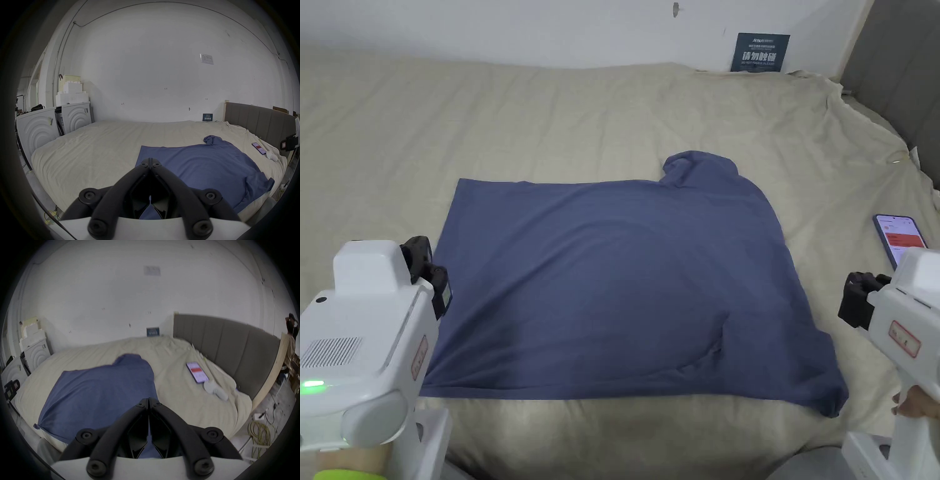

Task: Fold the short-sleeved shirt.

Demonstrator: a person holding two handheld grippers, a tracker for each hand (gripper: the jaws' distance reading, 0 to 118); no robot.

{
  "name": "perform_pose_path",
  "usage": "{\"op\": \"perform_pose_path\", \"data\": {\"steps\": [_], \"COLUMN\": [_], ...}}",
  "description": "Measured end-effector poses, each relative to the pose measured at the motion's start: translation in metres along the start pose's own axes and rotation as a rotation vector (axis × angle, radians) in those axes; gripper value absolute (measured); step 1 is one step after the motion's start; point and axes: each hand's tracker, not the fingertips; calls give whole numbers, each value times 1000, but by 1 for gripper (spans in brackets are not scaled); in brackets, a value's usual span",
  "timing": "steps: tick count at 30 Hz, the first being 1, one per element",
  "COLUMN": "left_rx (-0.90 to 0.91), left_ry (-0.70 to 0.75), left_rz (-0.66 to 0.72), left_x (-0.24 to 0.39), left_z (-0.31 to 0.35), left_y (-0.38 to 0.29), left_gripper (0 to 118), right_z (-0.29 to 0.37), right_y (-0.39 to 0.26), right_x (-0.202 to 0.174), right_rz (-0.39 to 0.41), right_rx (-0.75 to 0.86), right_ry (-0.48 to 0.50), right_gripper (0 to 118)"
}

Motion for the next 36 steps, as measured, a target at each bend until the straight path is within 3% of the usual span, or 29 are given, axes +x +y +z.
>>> {"op": "perform_pose_path", "data": {"steps": [2, 4, 5, 6, 7, 8, 11, 15, 21, 22, 24, 26, 27, 28, 30, 31, 33, 36], "left_rx": [-2, -1, -2, -4, -7, -10, -18, -35, -55, -58, -64, -73, -81, -95, -159, -193, -260, -345], "left_ry": [-3, -5, -8, -11, -13, -14, -18, -22, -23, -22, -19, -14, -10, -8, -25, -37, -38, -27], "left_rz": [4, 2, 0, -1, -3, -5, -4, 6, -5, -6, -4, 1, 7, 17, 43, 53, 105, 194], "left_x": [1, 2, 2, 2, 2, 3, 4, 4, 4, 5, 5, 4, 4, 2, -5, -9, -21, -46], "left_z": [0, -1, -1, -2, -2, -3, -4, -7, -7, -7, -7, -7, -8, -9, -15, -19, -23, -30], "left_y": [0, 0, -1, -1, -1, -2, -3, -7, -10, -10, -10, -10, -10, -10, -9, -7, -4, -1], "left_gripper": [0, 0, 0, 0, 0, 0, 0, 0, 0, 0, 0, 0, 0, 0, 2, 9, 39, 96], "right_z": [-13, -24, -30, -36, -42, -42, -54, -63, -71, -71, -73, -73, -72, -71, -68, -66, -61, -53], "right_y": [-1, -6, -11, -16, -22, -28, -48, -74, -92, -93, -93, -93, -93, -91, -88, -86, -83, -77], "right_x": [14, 28, 34, 40, 43, 43, 45, 34, 25, 23, 20, 17, 17, 17, 13, 11, 10, 9], "right_rz": [-15, -48, -62, -79, -89, -92, -73, 22, 16, 20, 24, 23, 26, -7, 27, 47, 64, 74], "right_rx": [-93, -159, -210, -253, -292, -333, -424, -469, -472, -473, -482, -490, -485, -480, -481, -476, -468, -446], "right_ry": [-3, -3, 15, 27, 33, 42, 47, 12, 35, 41, 53, 48, 69, 100, 74, 71, 72, 78], "right_gripper": [7, 43, 75, 92, 101, 103, 103, 103, 97, 90, 45, 28, 12, 9, 9, 9, 9, 9]}}
